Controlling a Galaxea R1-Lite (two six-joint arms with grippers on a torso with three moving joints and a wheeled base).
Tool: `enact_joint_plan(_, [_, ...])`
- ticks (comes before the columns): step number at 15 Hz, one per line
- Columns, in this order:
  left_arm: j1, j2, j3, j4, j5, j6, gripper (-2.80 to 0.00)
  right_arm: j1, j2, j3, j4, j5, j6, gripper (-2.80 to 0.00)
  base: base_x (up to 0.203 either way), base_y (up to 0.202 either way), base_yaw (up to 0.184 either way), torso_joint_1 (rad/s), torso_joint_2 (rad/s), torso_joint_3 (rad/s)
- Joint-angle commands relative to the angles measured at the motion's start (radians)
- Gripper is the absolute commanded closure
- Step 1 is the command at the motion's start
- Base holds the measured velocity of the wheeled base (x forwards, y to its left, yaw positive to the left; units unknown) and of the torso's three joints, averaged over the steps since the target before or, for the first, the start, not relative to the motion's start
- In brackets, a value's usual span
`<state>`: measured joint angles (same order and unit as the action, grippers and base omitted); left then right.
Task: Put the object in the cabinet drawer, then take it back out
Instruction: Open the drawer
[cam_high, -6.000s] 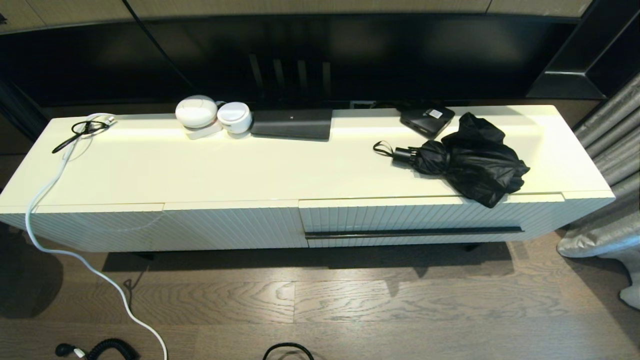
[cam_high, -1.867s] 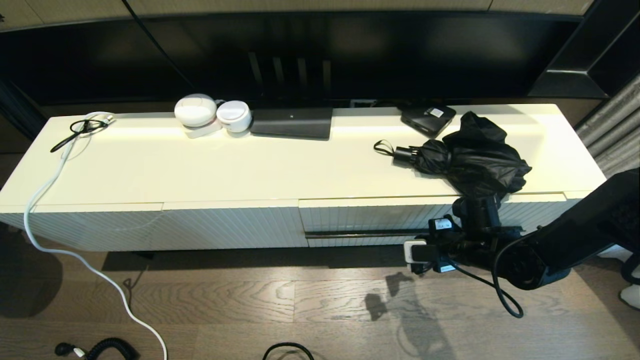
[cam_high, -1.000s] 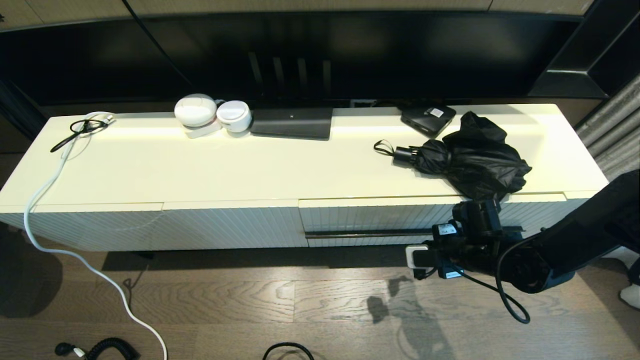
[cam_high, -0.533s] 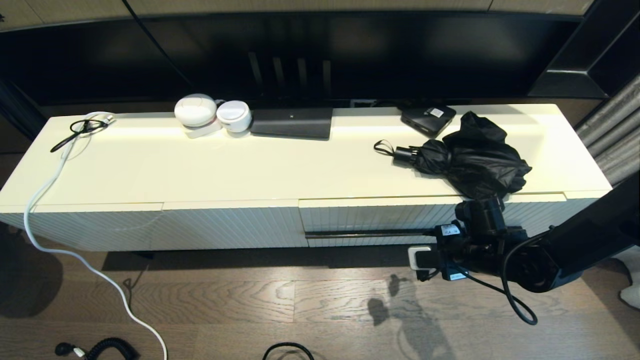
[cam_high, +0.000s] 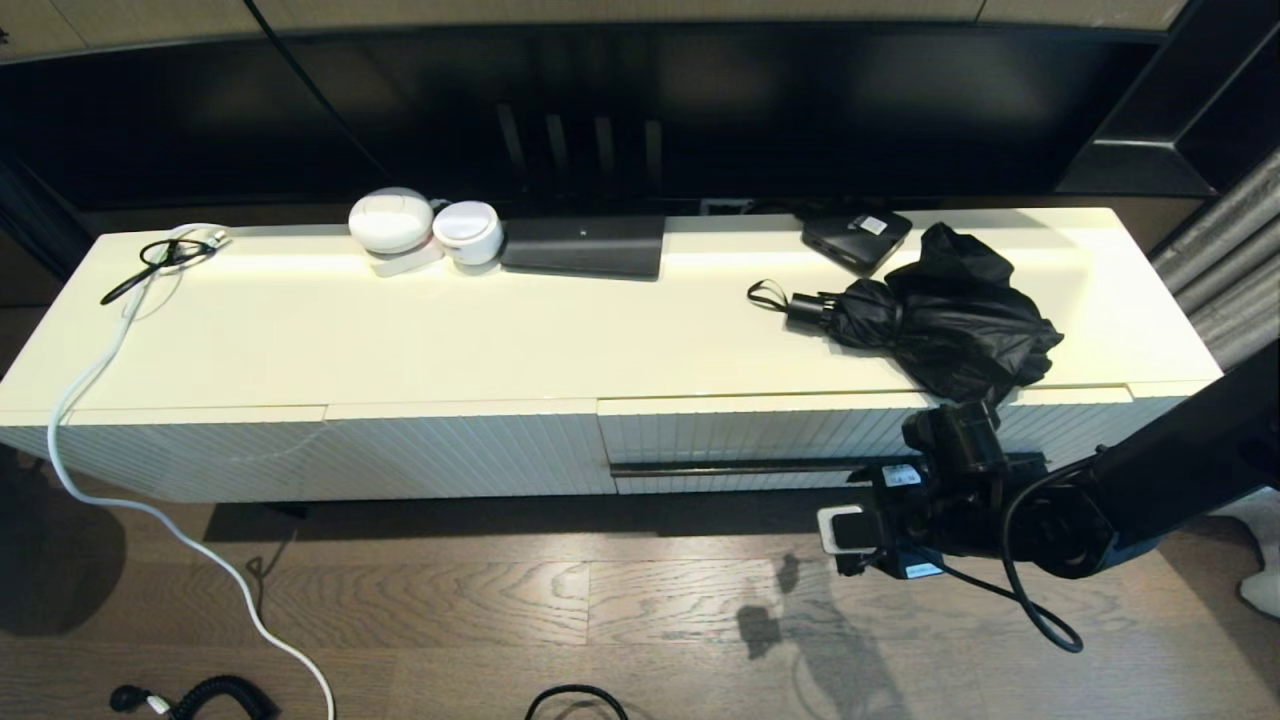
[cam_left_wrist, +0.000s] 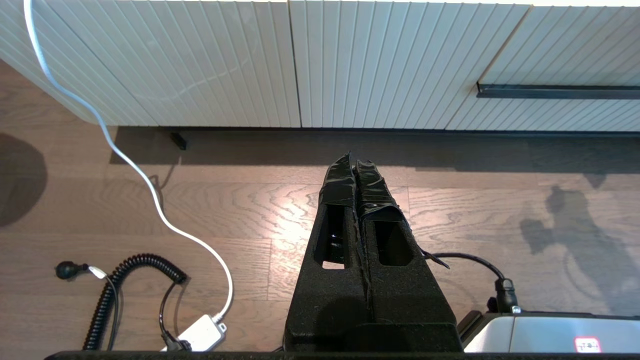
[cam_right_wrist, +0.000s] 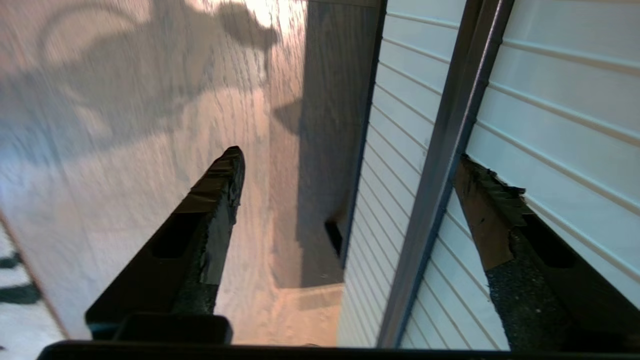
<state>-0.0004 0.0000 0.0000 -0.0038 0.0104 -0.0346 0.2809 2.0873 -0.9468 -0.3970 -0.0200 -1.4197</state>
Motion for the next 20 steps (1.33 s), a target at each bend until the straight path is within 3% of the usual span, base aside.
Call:
enact_joint_plan(1, [0.0,0.0,0.002,-0.001,0.0,-0.001,0.0,0.001,0.034,-0.041,0.006,-0.001,0.029,-2.8,0.0,0.0,0.0,0.0,0.0,0.0])
enact_joint_plan(8, [-0.001,0.0,0.002,-0.001,0.0,-0.001,0.0,0.0,0.124,-0.118,0.003,-0.002,0.116,-2.8,0.0,0.0,0.0,0.0,0.0,0.0])
enact_joint_plan(20, [-0.001,0.0,0.002,-0.001,0.0,-0.001,0.0,-0.012,0.192,-0.174,-0.091,0.014,0.117,-2.8,0.0,0.0,0.0,0.0,0.0,0.0])
